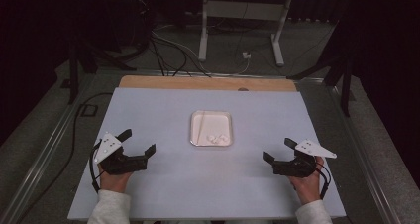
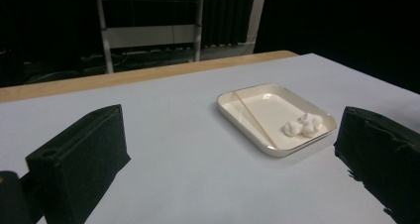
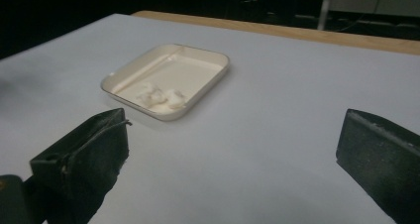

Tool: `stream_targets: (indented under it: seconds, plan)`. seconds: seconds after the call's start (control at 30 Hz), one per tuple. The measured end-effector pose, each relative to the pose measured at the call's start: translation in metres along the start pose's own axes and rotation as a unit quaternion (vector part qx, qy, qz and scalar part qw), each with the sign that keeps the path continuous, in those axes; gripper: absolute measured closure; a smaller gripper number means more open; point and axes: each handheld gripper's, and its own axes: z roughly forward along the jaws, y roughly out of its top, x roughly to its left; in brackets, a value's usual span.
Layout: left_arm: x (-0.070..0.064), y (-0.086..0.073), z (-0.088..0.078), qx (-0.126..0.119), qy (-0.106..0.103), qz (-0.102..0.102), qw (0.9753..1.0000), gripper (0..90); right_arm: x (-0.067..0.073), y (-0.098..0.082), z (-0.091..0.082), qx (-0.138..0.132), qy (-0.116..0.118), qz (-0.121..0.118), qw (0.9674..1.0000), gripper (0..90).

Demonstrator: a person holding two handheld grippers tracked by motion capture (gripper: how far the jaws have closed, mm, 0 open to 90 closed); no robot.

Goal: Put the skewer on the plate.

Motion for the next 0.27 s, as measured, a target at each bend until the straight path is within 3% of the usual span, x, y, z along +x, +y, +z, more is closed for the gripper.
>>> stream_targets:
  seconds: [0.27]
  plan:
    - [0.0053, 0.0000, -0.0083, -0.004, 0.011, 0.008, 0.9999, 0.7, -0.0002, -0.0046, -0.0040, -0.002, -0.004, -0.006, 1.0000, 0.0]
